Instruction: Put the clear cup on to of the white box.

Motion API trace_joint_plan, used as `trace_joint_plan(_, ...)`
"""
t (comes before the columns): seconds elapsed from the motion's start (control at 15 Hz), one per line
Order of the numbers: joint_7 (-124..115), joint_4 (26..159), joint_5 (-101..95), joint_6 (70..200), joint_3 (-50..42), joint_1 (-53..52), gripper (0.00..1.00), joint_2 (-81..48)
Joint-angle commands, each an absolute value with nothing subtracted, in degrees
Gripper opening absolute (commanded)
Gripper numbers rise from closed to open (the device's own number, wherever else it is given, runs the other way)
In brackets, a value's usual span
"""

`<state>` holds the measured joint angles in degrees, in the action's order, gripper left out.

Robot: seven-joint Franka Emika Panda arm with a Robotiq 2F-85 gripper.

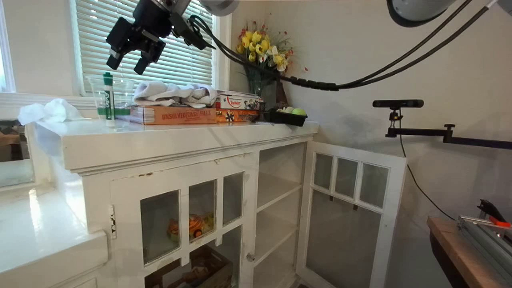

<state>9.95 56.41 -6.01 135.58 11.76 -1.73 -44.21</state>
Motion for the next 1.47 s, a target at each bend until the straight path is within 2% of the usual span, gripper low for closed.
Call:
trace_joint_plan(0.0,11.64,51.29,-5.32,134.16,12.68,-1.72,1.0,-47.67)
trace_joint_plan(0.47,10.94,49.1,-5.39,132.81,12.59,-1.84,1.0,-49.55)
trace_joint_plan(0.6,10.66,48.62,-5.39,132.17,12.51,-1.87,0.72,-49.92)
trace_joint_plan(0.8,10.45,48.2,-5.4,131.65,12.43,-1.83,0.5,-50.06)
trace_joint_plan(1.27,10.38,47.41,-5.53,130.43,12.33,-1.89,0.02,-50.7)
trace_joint_plan(1.4,10.52,46.82,-5.67,130.05,12.31,-2.0,0.0,-50.93)
